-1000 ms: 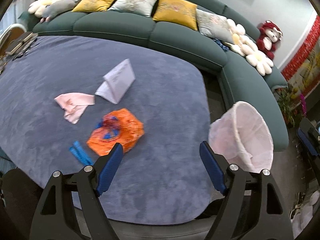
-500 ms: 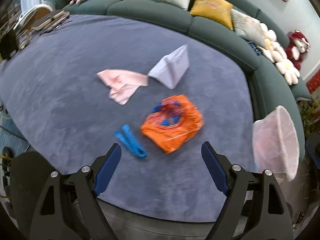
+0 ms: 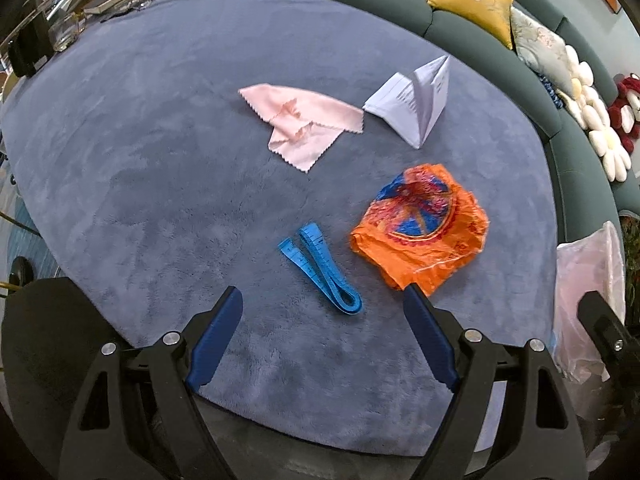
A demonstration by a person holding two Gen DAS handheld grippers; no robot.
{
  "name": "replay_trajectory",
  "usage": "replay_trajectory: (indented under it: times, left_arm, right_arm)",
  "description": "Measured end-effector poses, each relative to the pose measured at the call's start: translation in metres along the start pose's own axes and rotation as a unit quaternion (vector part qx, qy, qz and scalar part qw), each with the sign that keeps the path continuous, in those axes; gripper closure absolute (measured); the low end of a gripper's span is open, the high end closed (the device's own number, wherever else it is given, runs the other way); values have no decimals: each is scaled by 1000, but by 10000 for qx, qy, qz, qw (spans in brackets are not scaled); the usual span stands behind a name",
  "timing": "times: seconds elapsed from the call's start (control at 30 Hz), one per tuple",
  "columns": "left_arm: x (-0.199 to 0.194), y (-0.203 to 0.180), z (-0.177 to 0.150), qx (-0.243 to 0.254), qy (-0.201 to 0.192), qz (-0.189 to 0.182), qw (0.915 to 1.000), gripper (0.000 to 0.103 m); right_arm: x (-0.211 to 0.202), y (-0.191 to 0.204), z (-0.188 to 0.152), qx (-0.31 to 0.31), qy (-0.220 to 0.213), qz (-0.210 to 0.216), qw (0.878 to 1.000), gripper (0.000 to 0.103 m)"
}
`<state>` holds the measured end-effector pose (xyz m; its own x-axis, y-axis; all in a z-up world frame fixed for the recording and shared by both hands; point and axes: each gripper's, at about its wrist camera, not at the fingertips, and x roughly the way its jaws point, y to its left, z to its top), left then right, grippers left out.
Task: Collect trash
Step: 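Grasp the orange plastic bag with the right tool while the left tool grasps the blue strap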
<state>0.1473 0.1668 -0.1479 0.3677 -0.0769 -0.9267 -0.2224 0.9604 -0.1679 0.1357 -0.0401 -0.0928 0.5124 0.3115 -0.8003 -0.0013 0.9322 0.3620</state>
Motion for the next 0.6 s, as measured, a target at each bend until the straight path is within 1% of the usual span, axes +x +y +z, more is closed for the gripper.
replay_trajectory:
  times: [0.17,0.27,0.3,0.37,0.5,0.53,0.57,0.6]
  left_arm:
    - [18,5,1,-106,213,24,9997,27]
    - [27,9,0,-208,335,12,9992,33]
    - [29,9,0,-215,366,-1,9991,37]
    - [32,9,0,-240,439,-22,9987,39]
    - [35,4,0,-220,417,31,9989,43]
    - [35,3,0,-211,400,39,9990,49]
    - [35,2,1,-187,370,-7,9991,51]
    - [35,1,2,-162,375,-59,9991,57]
  right_arm:
    - [26,1,4,59,212,62,9997,69]
    - [42,3,7,69,316,83,9994,69]
    - [49,4,8,80,363,99,9993,69]
    - [60,4,9,99,435,110,9989,69]
    - [81,3,13,209,584,163,9979,69]
    - [85,3,14,233,609,172,9977,69]
    - [88,2,14,256,636,186,9975,69]
    - [93,1,15,278,671,188,9972,69]
